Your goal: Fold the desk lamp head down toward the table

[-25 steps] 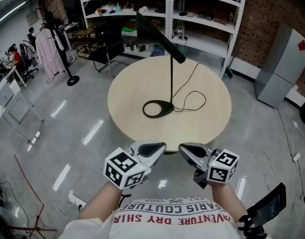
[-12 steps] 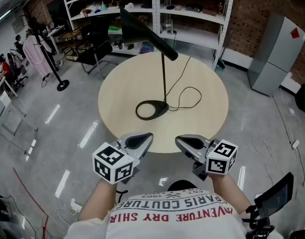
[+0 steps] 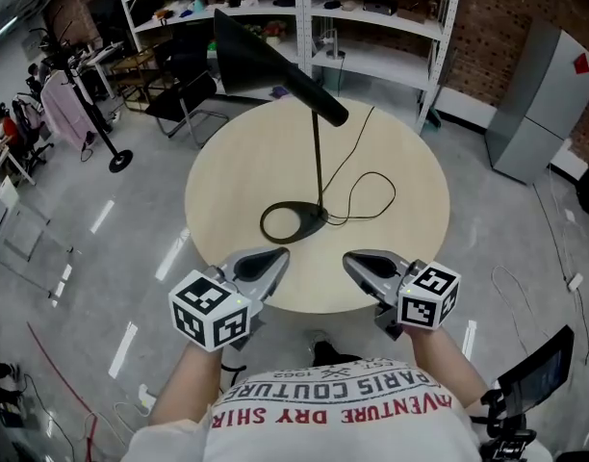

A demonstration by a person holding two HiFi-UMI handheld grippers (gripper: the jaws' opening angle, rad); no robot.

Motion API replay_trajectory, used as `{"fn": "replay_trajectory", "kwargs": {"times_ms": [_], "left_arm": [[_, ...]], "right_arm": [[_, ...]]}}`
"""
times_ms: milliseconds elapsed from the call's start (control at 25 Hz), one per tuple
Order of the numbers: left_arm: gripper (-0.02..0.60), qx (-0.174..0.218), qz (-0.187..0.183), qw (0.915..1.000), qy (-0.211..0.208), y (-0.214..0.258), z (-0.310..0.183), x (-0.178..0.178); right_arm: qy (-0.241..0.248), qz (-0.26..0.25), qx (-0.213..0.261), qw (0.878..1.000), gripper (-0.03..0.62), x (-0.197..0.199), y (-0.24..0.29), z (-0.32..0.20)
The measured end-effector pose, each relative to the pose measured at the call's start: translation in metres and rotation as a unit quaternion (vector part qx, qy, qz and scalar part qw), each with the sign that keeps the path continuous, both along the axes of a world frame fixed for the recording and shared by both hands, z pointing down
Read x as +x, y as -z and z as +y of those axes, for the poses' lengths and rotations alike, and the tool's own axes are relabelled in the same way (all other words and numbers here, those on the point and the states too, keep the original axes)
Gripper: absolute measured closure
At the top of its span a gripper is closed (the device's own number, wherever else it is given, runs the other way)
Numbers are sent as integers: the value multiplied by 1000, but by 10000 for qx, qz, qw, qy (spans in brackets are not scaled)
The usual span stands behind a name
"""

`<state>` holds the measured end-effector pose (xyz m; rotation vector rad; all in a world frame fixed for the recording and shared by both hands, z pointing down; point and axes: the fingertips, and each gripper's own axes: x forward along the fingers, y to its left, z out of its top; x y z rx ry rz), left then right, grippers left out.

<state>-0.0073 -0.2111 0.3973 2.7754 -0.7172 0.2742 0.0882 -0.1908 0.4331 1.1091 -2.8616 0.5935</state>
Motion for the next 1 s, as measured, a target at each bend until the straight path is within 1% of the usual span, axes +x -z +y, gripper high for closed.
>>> {"fn": "replay_trajectory", "kwargs": {"times_ms": [80,160,360,520,640,760,880,1000], "left_arm": [[580,-5,-10,10000,89,-1,-18,3],[580,-1,-7,9999,146,4,-24,-3],[580,-12,20,9998,184,20,-37,-21],[580,38,38,9997,247,22,-52,-17],[580,87,-34,9997,223,27,-52,-21],[579,135,-107,9994,310,26,-65,-24],[578,143,-140,9989,430,23,-85,-23],[578,153,-108,9983,548,26,-96,-25]], "right_arm": [[-44,-69,-48,10000,591,10,-4,-20],[-79,12,-8,10000,591,9,-3,-29],[-145,432,98,9989,579,0,1,-53],[-50,971,304,9948,579,6,-19,-82],[-62,1100,316,9934,543,3,-24,-101],[-136,1429,585,9879,492,7,-27,-135],[-192,1743,752,9816,479,13,-35,-177],[-214,1983,689,9775,471,11,-47,-208]]}}
